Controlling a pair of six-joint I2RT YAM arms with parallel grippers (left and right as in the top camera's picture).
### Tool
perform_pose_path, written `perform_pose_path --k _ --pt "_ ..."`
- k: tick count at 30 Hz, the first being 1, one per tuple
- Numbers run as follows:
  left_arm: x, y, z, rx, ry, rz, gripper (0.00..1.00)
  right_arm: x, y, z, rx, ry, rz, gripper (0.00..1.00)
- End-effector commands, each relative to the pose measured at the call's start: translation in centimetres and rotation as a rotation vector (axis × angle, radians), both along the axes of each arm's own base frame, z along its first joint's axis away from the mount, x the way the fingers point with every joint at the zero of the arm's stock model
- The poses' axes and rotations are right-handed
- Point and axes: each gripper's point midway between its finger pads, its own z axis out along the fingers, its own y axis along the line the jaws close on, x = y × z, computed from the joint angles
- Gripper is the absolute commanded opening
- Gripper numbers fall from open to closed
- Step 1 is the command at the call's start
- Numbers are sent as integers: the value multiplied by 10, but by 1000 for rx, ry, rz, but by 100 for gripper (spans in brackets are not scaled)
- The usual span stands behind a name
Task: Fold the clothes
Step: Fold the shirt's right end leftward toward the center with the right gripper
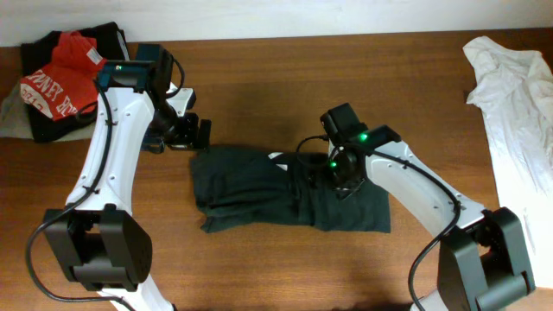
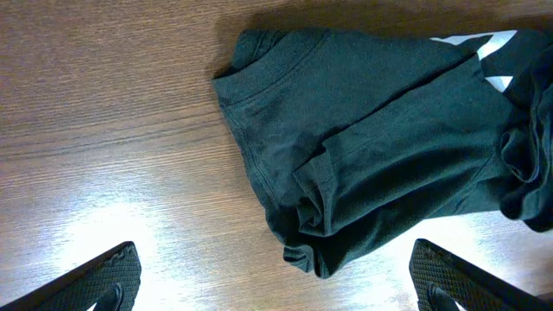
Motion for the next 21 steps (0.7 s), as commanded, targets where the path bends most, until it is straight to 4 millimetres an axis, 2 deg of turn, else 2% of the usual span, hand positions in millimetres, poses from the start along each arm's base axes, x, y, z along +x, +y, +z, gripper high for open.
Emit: perform_pose_path --k 1,2,4,5,6,8,9,11,16,20,21 --pt "-1 -1 -5 -10 19 1 99 18 -28 25 -48 -30 -1 68" --pt "-1 -1 -5 -10 19 1 99 15 -35 24 -59 -13 11 68" --pt "-1 -1 -5 -10 18 1 99 -1 -37 13 -51 46 34 52" --pt "-1 -1 -5 -10 17 1 99 -8 -31 5 -35 63 51 35" --pt "-1 -1 -5 -10 16 1 99 -15 -23 -5 -18 70 73 25" --pt "-1 -1 -5 -10 17 1 99 -26 -5 -26 16 77 72 11" --pt "-1 -1 -5 -10 19 1 99 -30 0 -33 25 84 64 8" --pt "-2 -1 -5 -10 23 1 99 -39 15 -49 44 108 67 8" --pt "-4 -1 -5 -9 31 1 99 -50 47 -70 51 133 116 4" --pt "-4 -1 -5 -9 28 1 99 -45 53 -61 66 110 122 4" --pt "-3 -1 -5 -10 27 1 99 -40 52 -52 59 85 126 4"
